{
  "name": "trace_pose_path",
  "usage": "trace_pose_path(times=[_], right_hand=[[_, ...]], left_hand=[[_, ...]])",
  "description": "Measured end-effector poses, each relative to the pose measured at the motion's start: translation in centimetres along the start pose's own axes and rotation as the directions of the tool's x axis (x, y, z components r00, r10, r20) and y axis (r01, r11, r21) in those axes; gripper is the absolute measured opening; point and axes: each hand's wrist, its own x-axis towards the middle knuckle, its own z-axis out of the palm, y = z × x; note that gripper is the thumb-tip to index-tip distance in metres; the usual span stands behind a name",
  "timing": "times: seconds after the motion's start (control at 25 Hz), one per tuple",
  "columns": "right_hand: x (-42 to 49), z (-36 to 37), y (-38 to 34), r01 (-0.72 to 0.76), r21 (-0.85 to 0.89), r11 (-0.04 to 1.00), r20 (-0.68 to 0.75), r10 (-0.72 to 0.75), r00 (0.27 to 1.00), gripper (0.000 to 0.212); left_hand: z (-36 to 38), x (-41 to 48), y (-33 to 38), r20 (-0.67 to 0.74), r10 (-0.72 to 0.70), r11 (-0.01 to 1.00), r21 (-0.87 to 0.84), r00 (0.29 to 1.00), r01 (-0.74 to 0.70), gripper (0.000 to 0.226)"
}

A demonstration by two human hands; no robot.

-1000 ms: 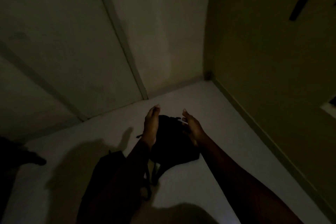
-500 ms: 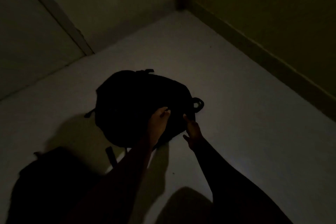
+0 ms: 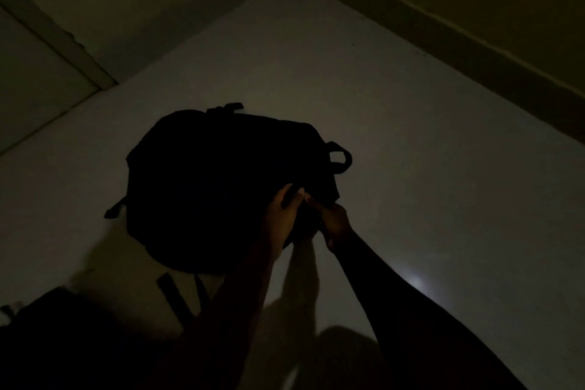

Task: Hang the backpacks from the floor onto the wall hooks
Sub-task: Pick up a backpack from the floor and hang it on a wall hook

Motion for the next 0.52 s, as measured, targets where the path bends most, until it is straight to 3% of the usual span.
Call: trace_pose_path(times=[0.08, 0.2, 0.32, 0.4, 0.52], right_hand=[[-5.5, 0.4, -3.0, 0.047, -0.048, 0.998, 0.076, -0.043, 0.996, 0.025], [-15.4, 1.8, -8.8, 0.133, -0.01, 0.991, 0.133, -0.131, 0.983, 0.033], [-25.6, 3.4, -13.2, 0.113, -0.016, 0.993, 0.13, -0.11, 0.985, 0.03], [-33.1, 3.9, -15.3, 0.12, -0.065, 0.991, 0.166, -0.108, 0.98, 0.015], [-43.5, 3.7, -18.0, 0.137, -0.137, 0.981, 0.192, -0.109, 0.975, 0.021]], left_hand=[[-1.3, -4.4, 4.3, -0.005, 0.026, 0.996, -0.083, 1.0, -0.026, 0.045], [-3.5, -12.1, 12.0, -0.016, 0.021, 0.974, -0.226, 1.0, -0.024, 0.043], [-5.6, -20.6, 18.8, 0.065, -0.061, 0.951, -0.299, 0.996, 0.078, 0.053], [-7.1, -26.9, 23.1, 0.053, -0.129, 0.953, -0.268, 0.99, 0.139, 0.032], [-8.7, -35.5, 27.5, 0.068, -0.179, 0.943, -0.273, 0.981, 0.191, 0.02]])
